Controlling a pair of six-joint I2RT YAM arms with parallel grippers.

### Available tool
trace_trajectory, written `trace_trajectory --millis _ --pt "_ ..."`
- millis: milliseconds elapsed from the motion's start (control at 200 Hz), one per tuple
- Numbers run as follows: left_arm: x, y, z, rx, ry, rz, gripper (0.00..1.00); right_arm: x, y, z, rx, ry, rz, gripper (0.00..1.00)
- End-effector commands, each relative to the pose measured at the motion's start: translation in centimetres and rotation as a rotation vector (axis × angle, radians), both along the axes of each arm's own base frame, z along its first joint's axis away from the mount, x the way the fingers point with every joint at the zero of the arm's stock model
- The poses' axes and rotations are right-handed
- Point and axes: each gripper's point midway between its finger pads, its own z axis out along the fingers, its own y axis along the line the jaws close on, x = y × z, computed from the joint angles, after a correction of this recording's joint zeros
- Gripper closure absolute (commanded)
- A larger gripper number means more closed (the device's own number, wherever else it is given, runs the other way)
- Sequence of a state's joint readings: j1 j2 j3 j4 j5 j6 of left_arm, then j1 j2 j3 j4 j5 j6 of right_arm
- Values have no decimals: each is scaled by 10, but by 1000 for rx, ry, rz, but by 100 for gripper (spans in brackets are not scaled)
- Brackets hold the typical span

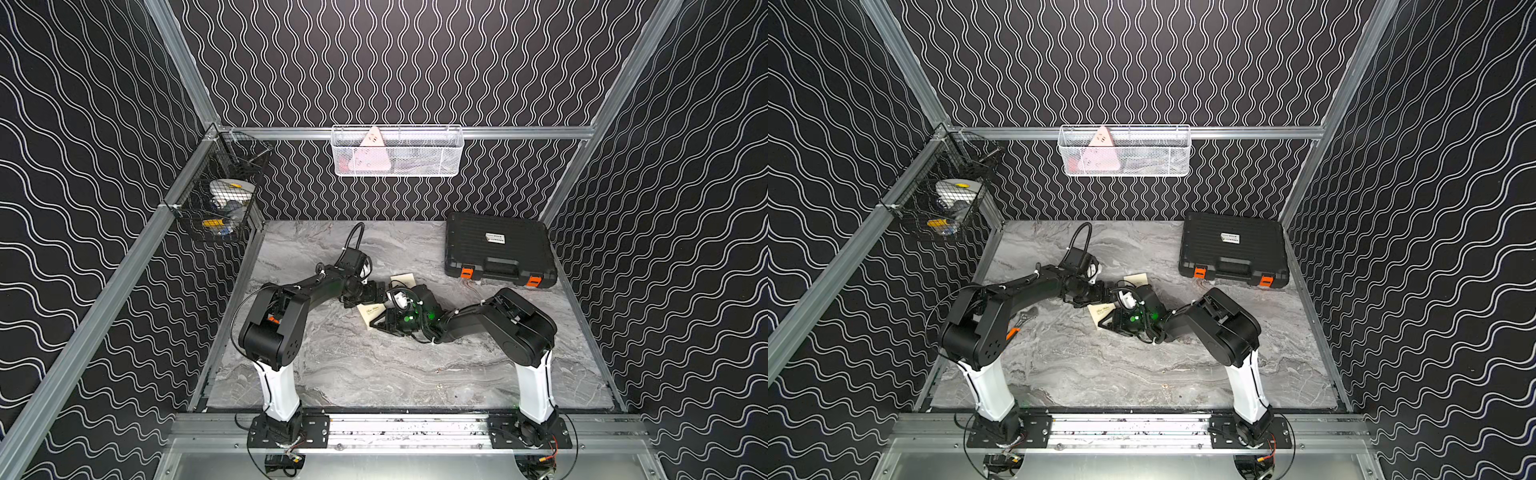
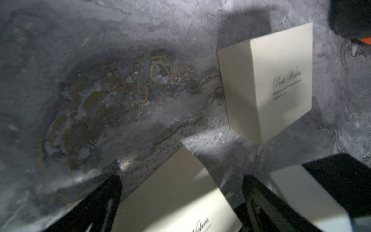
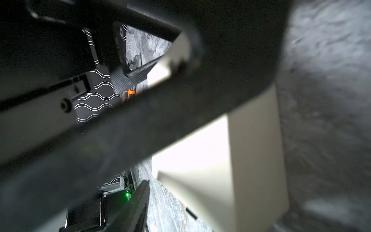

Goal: Place the earrings into the drawer-style jewelry box
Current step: Close the drawer of the jewelry box.

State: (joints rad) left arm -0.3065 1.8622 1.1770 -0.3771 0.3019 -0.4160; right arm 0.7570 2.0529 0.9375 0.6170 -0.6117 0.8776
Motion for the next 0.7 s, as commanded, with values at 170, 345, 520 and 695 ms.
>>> trace_trajectory --millis 170,345,520,695 --pt "1 6 2 23 -17 -4 1 6 10 0 -1 -10 5 52" --pt "18 31 13 134 -57 42 1 6 22 -3 -8 -9 26 51" --pt "42 67 43 303 -149 116 1 5 41 -3 -8 -13 64 50" --pt "41 77 62 312 -195 175 1 -13 33 24 -25 -34 88 46"
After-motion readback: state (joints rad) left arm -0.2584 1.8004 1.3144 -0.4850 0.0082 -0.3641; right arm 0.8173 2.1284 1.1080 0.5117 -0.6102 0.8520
